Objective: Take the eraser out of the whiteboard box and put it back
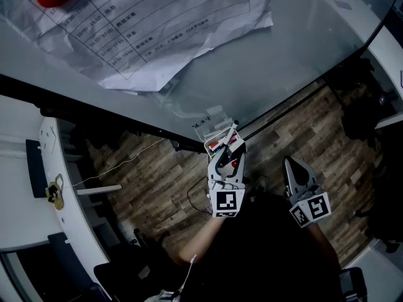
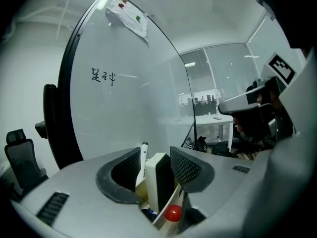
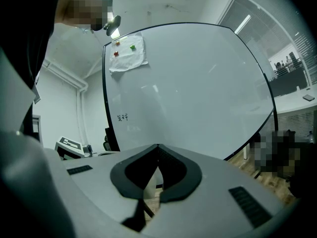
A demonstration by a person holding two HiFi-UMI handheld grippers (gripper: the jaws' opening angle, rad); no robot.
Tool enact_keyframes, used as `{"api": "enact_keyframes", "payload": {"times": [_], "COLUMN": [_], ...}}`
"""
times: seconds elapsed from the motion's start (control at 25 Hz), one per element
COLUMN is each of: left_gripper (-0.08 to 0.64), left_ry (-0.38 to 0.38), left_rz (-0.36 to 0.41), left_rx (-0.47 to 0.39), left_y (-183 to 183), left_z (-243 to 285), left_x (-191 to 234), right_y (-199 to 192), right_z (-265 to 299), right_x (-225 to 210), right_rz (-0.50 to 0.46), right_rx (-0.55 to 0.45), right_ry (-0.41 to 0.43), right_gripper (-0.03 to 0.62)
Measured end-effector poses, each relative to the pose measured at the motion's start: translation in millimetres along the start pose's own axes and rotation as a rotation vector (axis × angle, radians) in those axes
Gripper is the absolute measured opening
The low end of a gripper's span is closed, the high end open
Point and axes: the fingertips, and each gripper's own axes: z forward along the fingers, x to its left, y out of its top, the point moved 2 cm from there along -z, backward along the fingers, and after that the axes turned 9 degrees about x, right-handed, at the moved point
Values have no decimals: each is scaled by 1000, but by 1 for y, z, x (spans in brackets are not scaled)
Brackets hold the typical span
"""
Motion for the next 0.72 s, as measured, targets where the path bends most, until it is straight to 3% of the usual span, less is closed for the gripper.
{"api": "enact_keyframes", "payload": {"times": [0.52, 0.72], "left_gripper": [170, 41], "left_ry": [18, 57], "left_rz": [-49, -118], "left_rx": [-90, -129], "left_y": [28, 35], "left_z": [-34, -50], "left_x": [10, 15], "right_y": [-1, 0], "right_z": [4, 10], "right_x": [14, 22], "right_rz": [6, 17], "right_rx": [10, 30], "right_ry": [37, 77], "right_gripper": [15, 15]}}
